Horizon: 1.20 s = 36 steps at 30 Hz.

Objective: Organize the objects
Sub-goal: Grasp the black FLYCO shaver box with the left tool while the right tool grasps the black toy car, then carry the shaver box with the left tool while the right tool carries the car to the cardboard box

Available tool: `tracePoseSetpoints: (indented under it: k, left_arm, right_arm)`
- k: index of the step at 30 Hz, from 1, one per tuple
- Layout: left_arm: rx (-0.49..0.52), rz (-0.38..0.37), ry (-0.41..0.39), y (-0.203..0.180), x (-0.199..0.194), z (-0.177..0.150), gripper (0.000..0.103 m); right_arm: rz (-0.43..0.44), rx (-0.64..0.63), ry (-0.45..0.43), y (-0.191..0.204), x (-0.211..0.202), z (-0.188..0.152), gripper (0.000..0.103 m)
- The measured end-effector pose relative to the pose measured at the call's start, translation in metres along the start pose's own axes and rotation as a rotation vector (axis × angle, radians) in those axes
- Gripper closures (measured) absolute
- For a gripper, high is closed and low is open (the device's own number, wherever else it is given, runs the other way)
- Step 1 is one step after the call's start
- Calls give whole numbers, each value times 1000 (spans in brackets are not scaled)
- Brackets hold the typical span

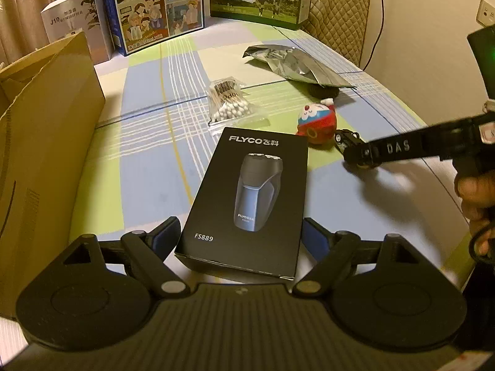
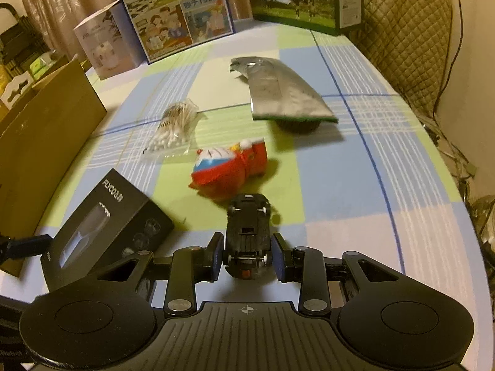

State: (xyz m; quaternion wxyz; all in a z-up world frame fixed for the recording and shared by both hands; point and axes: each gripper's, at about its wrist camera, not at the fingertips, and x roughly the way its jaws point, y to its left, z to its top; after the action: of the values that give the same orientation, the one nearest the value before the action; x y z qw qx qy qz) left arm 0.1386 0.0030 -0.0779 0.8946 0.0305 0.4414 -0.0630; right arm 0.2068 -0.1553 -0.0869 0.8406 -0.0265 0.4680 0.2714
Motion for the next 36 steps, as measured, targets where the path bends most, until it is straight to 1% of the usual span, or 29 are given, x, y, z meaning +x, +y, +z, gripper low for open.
tracePoseSetpoints:
  k: [5, 9, 12, 15, 16, 19, 21, 25, 30, 36]
  left_arm:
    - [-20, -15, 1, 3, -2, 1, 21]
    - [-23, -20, -7, 4, -4, 2, 21]
    - [-31, -28, -5, 6, -2, 3, 21]
    - [-36, -30, -6, 7, 0, 4, 21]
    - [-38, -31, -6, 7, 0, 5, 21]
    - [-37, -32, -9, 8, 1, 6, 21]
    - [-35, -34, -9, 8, 2, 7, 21]
    - [-20, -32, -14, 8, 4, 11, 19]
    - [1, -32, -20, 7, 8, 20, 19]
    - [39, -35, -7, 4, 21, 32, 19]
  right_arm:
    - [5, 63, -41, -7, -6, 4, 62]
    - [5, 35, -22, -2, 1, 6, 62]
    - [-3, -7, -27, 4, 4, 6, 62]
    - [-17, -45, -29, 8, 7, 5, 62]
    - [-24, -62, -28, 10, 8, 5, 64]
    - [-39, -110, -26, 15, 10, 3, 75]
    - [-36, -120, -25, 17, 10, 3, 75]
    - [-19, -95, -26, 13, 10, 4, 75]
    - [-27, -66, -46, 9, 5, 5, 75]
    - [-30, -42, -51, 5, 4, 7, 75]
